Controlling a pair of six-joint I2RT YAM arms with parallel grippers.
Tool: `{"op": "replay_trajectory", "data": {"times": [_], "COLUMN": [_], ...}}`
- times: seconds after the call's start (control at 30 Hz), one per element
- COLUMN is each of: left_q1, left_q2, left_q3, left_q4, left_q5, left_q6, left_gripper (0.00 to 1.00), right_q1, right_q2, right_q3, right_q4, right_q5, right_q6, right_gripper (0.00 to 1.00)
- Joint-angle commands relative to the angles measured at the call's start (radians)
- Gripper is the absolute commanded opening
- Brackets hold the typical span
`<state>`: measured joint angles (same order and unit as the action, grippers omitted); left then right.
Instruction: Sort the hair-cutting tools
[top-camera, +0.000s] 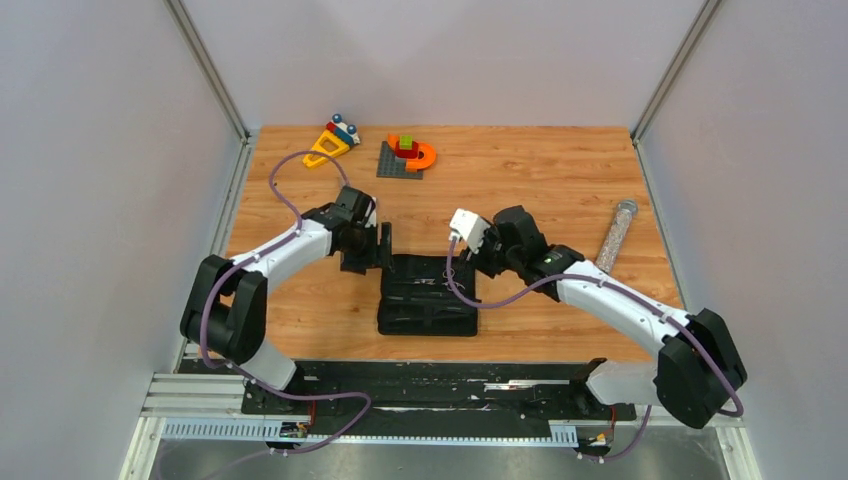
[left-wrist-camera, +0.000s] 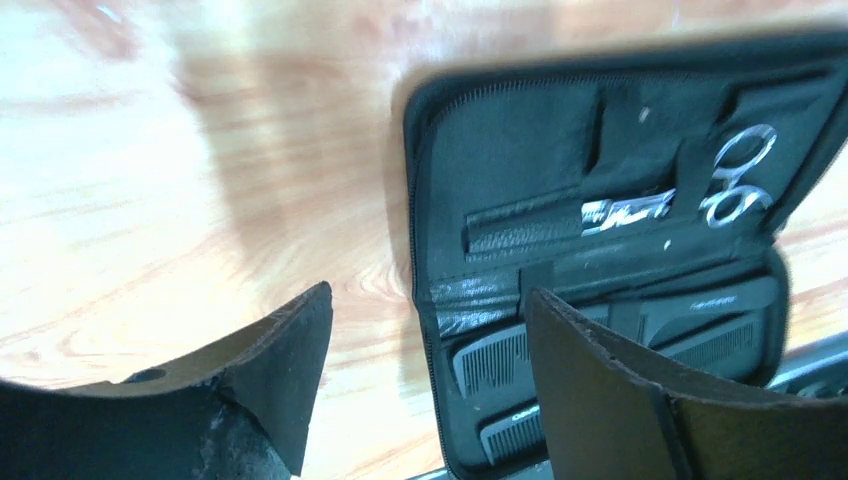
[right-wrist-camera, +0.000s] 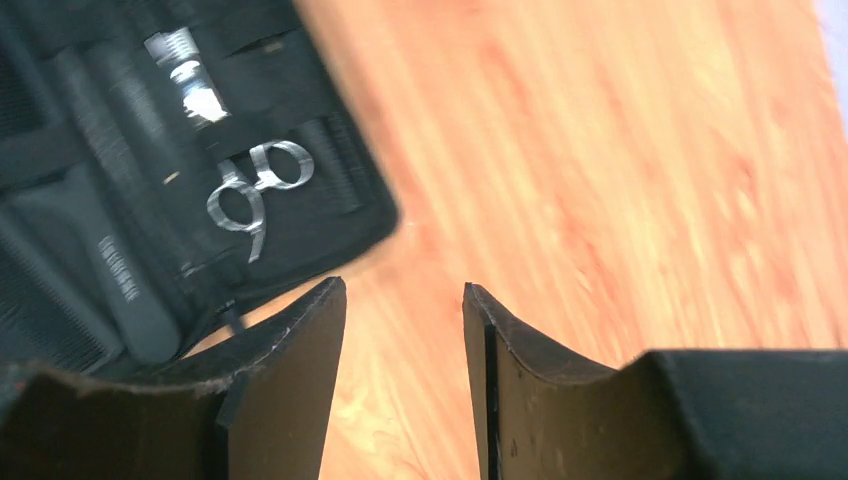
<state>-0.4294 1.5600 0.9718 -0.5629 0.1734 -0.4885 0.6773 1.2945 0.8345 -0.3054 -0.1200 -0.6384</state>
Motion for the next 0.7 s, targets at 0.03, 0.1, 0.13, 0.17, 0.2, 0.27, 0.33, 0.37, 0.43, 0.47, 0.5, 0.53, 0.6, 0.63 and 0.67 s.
{"op": "replay_trajectory", "data": {"times": [0.03, 0.1, 0.13, 0.17, 0.2, 0.27, 0.33, 0.37, 0.43, 0.47, 0.5, 0.53, 0.6, 0.63, 0.67], "left_q1": [0.055, 0.089, 0.1, 0.127, 0.139, 0.168, 0.199, 0.208, 0.232, 0.244, 0.248, 0.254, 0.257, 0.257, 0.257], "left_q2": [-0.006, 0.044, 0.063, 0.1, 0.121, 0.183, 0.255, 0.305, 0.374, 0.396, 0.436, 0.476, 0.535, 0.553, 0.586], "left_q3": [0.179, 0.254, 0.296, 0.316, 0.354, 0.415, 0.483, 0.508, 0.594, 0.615, 0.651, 0.669, 0.725, 0.76, 0.776], "left_q4": [-0.069, -0.088, -0.088, -0.083, -0.071, -0.058, -0.06, -0.063, -0.067, -0.067, -0.065, -0.064, -0.064, -0.064, -0.063], "left_q5": [-0.178, -0.233, -0.245, -0.246, -0.248, -0.273, -0.299, -0.308, -0.325, -0.336, -0.34, -0.346, -0.355, -0.356, -0.356], "left_q6": [0.042, 0.046, 0.045, 0.041, 0.036, 0.031, 0.029, 0.027, 0.022, 0.019, 0.017, 0.016, 0.021, 0.026, 0.028], "left_gripper": [0.86, 0.91, 0.92, 0.92, 0.93, 0.93, 0.92, 0.92, 0.9, 0.87, 0.86, 0.83, 0.8, 0.77, 0.75], "right_q1": [-0.073, -0.11, -0.128, -0.142, -0.155, -0.17, -0.175, -0.179, -0.182, -0.182, -0.182, -0.183, -0.183, -0.183, -0.183], "right_q2": [-0.109, -0.139, -0.152, -0.164, -0.173, -0.194, -0.214, -0.221, -0.237, -0.245, -0.256, -0.268, -0.282, -0.287, -0.288], "right_q3": [0.017, 0.032, 0.037, 0.039, 0.041, 0.037, 0.024, 0.017, 0.007, 0.002, -0.006, -0.017, -0.036, -0.043, -0.049], "right_q4": [0.184, 0.182, 0.173, 0.163, 0.148, 0.121, 0.104, 0.094, 0.065, 0.055, 0.051, 0.051, 0.051, 0.05, 0.048], "right_q5": [0.275, 0.358, 0.406, 0.45, 0.474, 0.492, 0.542, 0.543, 0.531, 0.527, 0.527, 0.525, 0.523, 0.524, 0.524], "right_q6": [0.391, 0.523, 0.595, 0.667, 0.714, 0.778, 0.847, 0.863, 0.878, 0.888, 0.898, 0.902, 0.909, 0.91, 0.911], "right_gripper": [0.52, 0.58, 0.67, 0.75, 0.8, 0.88, 0.98, 1.0, 1.0, 1.0, 1.0, 1.0, 1.0, 1.0, 1.0]}}
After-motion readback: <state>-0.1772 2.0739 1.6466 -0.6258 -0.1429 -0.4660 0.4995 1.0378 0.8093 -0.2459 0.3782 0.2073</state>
